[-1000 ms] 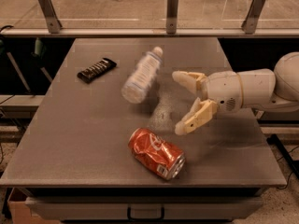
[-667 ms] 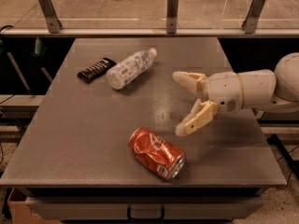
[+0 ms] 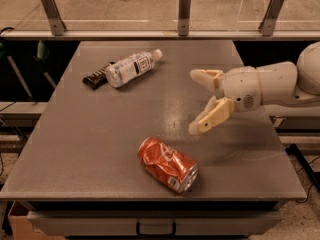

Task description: Move blue plastic bottle near coke can

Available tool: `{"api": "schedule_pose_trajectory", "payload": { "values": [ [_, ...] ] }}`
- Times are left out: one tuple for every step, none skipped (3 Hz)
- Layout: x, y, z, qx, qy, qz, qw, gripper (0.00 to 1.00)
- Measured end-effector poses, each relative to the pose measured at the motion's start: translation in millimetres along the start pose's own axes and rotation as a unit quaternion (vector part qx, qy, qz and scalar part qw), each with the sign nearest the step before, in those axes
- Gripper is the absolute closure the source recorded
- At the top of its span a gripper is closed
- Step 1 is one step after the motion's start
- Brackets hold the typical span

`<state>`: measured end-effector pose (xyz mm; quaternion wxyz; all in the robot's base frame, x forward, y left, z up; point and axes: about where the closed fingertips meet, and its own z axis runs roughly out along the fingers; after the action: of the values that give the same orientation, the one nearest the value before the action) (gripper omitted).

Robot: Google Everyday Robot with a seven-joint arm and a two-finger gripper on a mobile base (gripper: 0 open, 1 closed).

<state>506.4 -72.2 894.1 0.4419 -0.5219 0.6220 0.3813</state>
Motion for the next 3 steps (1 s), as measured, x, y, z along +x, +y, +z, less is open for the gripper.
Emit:
{"api": "schedule_pose_trajectory", "payload": {
  "values": [
    [-5.7,-34.9,-1.9,0.021,0.051,-0.002,0.9985,0.0],
    [-10.0,-74.8,10.4,0.016,0.098,-0.019,0.9949,0.0],
    [-8.8,-113.5,30.0,-0.009,0.141,-0.043,0.989,0.0]
  ]
}}
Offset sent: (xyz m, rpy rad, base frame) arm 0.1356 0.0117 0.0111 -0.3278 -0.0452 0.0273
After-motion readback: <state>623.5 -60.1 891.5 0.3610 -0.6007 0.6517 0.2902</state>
